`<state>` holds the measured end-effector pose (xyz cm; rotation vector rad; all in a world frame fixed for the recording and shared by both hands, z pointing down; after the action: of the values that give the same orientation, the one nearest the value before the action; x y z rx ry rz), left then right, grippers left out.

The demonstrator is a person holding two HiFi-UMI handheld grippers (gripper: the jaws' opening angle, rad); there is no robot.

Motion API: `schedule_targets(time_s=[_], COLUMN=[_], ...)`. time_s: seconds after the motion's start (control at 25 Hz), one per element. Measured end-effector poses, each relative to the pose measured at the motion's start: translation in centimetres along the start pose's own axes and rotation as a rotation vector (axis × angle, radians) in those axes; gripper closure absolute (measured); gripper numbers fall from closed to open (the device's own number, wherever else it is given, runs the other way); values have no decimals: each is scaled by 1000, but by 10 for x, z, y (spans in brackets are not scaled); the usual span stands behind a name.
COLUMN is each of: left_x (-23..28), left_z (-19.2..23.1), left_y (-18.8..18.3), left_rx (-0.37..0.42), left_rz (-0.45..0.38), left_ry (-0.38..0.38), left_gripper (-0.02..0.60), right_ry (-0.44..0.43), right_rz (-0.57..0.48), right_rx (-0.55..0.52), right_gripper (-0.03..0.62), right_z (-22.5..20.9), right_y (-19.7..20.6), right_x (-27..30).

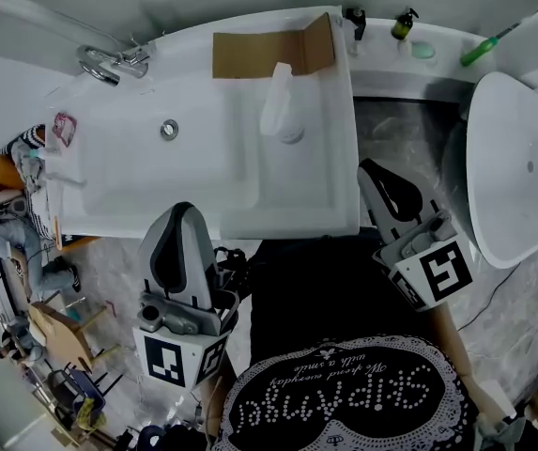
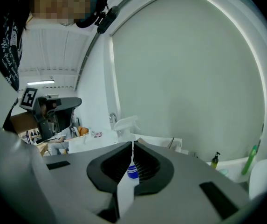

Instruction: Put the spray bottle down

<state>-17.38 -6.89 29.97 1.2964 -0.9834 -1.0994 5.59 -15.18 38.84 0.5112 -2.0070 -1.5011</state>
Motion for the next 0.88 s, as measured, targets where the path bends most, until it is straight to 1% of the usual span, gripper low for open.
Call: schedule_targets(time_s=[0.08,0.2,0.4,0.56,0.88], left_x=[-1,0,0,-1,-2], left_z=[1,3,6,6,7], left_y=[1,0,-2,0,-1], left_rx=[15,13,-34,-7,-11], left_rz=[1,-12,-28,-13,-22], left_ry=[-2,-2,10,-4,-2], left_gripper=[577,577,577,577,577], right_ry=[0,-2,20,26,29], right_rz=[2,0,-7,-5,-6], right_rx=[-3,-5,5,11,9], right_gripper=[568,568,568,568,568], right_z=[0,0,-3,-3,-2], right_y=[1,0,0,0,1], right_x=[0,1,-1,-1,-2])
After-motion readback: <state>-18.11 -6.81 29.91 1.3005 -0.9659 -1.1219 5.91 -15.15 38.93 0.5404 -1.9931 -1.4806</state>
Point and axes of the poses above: the fingertips, and each gripper's own axes: x forward along the fingers, z to its left, y out of its underside, the point moved 6 cm from there along -x, backward along the fingers, and after that the axes turned 3 degrees about x, right-handed, at the moved point
